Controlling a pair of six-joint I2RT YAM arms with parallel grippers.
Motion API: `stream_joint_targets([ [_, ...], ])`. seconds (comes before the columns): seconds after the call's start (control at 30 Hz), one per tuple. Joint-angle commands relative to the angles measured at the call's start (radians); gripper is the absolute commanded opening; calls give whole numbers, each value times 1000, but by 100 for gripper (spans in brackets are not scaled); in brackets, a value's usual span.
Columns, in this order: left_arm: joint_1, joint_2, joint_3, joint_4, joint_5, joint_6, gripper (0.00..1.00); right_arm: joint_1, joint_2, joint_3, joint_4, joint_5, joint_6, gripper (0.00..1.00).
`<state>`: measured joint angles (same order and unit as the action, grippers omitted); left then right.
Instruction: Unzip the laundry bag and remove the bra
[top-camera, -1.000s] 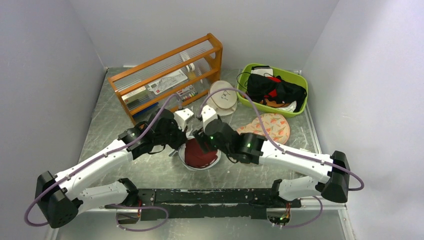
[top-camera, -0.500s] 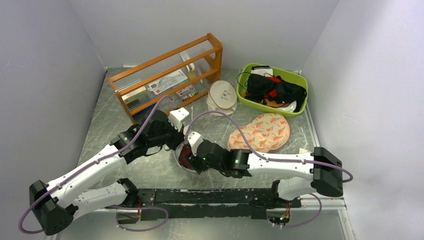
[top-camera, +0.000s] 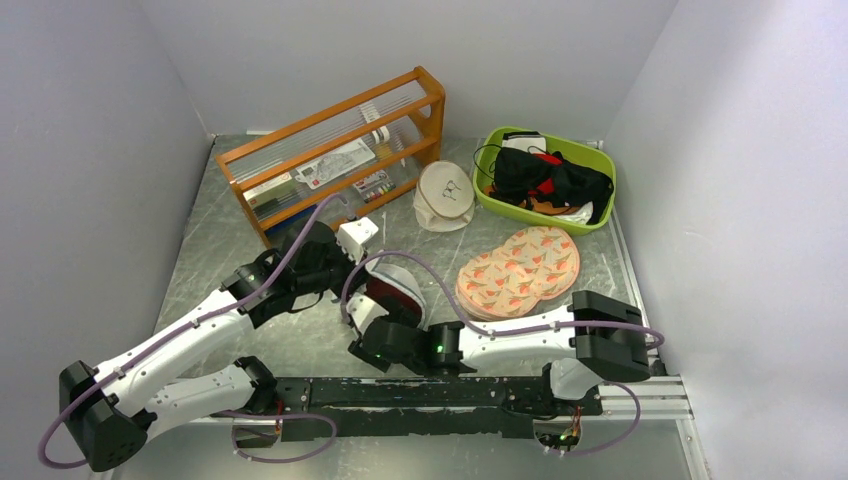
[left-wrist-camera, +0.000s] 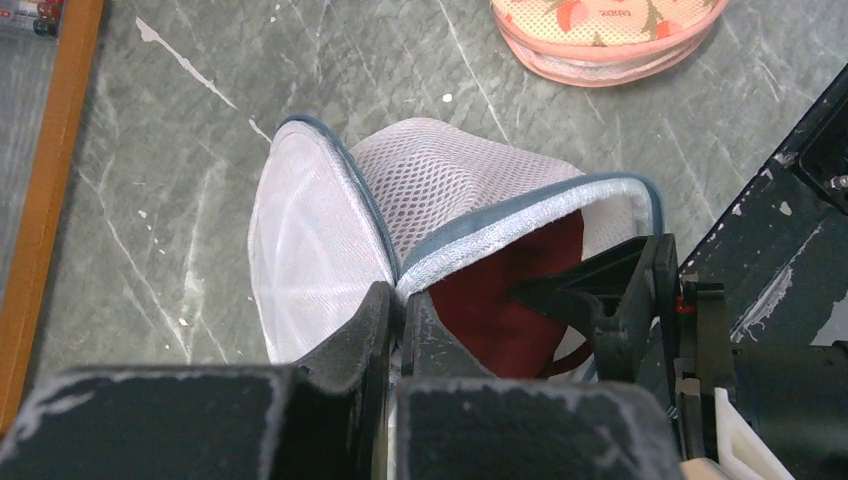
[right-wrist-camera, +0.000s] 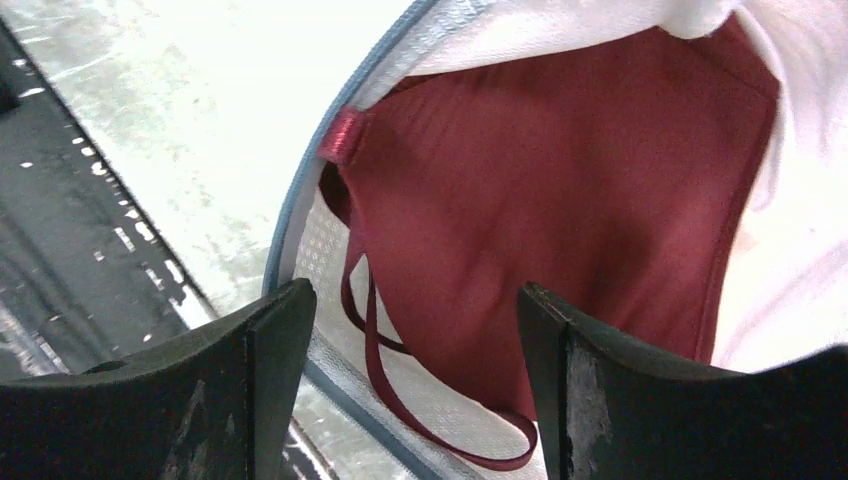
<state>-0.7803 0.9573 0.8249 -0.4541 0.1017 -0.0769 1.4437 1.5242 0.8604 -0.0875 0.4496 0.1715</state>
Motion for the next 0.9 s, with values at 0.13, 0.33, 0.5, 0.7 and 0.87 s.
stream_joint_targets([
  [0.13, -8, -5, 3, 72, 45, 0, 7, 15, 7, 34, 50, 255, 9, 68],
  [0.33, -8, -4, 3, 72, 44, 1, 7, 12, -88, -43, 189, 240, 11, 47],
  [0.5, -8, -4, 3, 73, 50, 0, 7, -12, -108, -62, 229, 234, 54, 23],
  [0.7, -8, -5, 3, 72, 49, 0, 7, -30, -113, -56, 217, 198, 83, 19],
  [0.87, -8, -8, 2, 71, 46, 2, 7, -50, -146, -78, 223, 137, 103, 34],
])
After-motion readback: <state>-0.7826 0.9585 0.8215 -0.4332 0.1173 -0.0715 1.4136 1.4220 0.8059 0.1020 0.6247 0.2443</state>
